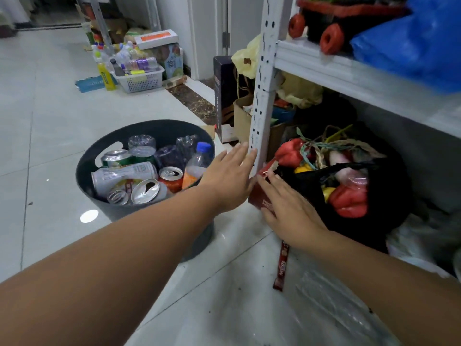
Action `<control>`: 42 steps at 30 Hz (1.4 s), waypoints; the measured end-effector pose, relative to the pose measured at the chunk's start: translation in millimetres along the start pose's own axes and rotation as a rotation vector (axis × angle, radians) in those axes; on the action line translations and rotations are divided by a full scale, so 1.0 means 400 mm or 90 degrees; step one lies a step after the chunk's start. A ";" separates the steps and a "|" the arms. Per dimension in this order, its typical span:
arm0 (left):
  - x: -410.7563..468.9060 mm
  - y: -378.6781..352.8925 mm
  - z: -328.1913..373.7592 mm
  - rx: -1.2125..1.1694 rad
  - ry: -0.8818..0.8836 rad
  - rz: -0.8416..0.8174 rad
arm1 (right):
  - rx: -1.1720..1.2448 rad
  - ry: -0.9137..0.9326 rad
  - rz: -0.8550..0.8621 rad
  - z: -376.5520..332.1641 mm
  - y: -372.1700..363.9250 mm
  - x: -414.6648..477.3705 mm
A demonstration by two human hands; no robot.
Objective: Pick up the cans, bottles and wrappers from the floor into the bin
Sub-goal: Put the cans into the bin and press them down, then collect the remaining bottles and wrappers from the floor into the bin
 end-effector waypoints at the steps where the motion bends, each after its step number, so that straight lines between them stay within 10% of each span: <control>1: -0.003 -0.014 0.012 -0.002 -0.011 -0.011 | 0.008 -0.009 -0.005 0.010 -0.006 -0.012; 17: -0.148 -0.328 0.249 -0.043 0.087 -0.206 | -0.006 -0.004 -0.085 0.177 -0.178 -0.278; 42: -0.108 -0.592 0.448 -0.168 0.261 -0.326 | -0.022 -0.329 -0.193 0.337 -0.352 -0.481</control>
Point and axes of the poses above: each hand's wrist, its own x-axis towards the middle knuckle, its own y-axis out of the back of the hand, z = x × y, the point moved 1 cm from there along x, towards the middle knuckle, and after that the axes turned 2 degrees about -z, right-handed, at the moved point
